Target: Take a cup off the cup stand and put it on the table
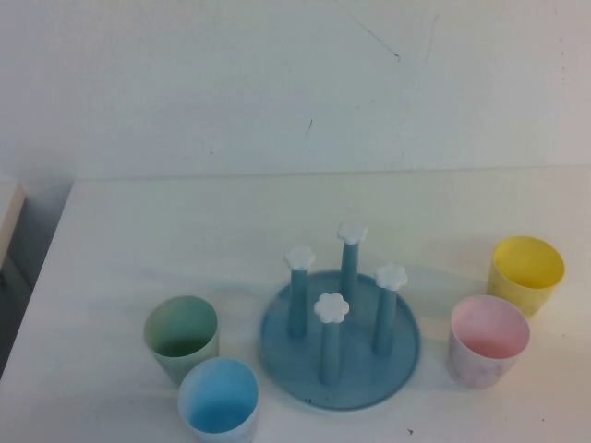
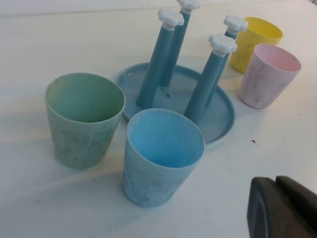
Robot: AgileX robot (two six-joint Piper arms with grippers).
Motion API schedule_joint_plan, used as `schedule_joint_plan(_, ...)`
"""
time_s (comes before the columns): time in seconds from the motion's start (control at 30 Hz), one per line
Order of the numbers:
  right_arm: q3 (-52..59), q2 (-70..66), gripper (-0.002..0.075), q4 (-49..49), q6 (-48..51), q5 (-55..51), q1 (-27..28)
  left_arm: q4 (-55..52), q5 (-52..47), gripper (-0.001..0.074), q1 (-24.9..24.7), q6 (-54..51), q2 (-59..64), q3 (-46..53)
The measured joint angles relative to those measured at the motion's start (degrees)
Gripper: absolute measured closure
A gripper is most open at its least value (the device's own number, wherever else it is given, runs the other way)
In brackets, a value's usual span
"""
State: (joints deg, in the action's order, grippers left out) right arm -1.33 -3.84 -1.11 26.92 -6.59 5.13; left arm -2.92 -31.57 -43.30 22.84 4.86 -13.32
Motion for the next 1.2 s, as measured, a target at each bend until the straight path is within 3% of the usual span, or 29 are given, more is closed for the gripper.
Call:
schedule_joint_plan(0.13, 2.8, 2.7, 0.0683, 4.1, -5.2, 0.1, 0.2, 0.0, 0.0, 0.0737, 0.0, 0.0, 0.0, 0.0)
schedule_joint_plan(0.37, 2.8, 3.5, 0.0684, 10.5, -14.1, -9.8, 0.2, 0.0, 0.0, 0.0737, 0.0, 0.0, 0.0, 0.0)
schedule_joint_plan(0.47, 2.8, 3.5, 0.0685, 10.7, -14.8, -13.5, 0.2, 0.0, 0.0, 0.0737, 0.0, 0.0, 0.0, 0.0)
schedule_joint_plan(1.2, 2.8, 3.5, 0.0685, 10.9, -15.3, -13.8, 0.2, 0.0, 0.0, 0.0737, 0.0, 0.0, 0.0, 0.0)
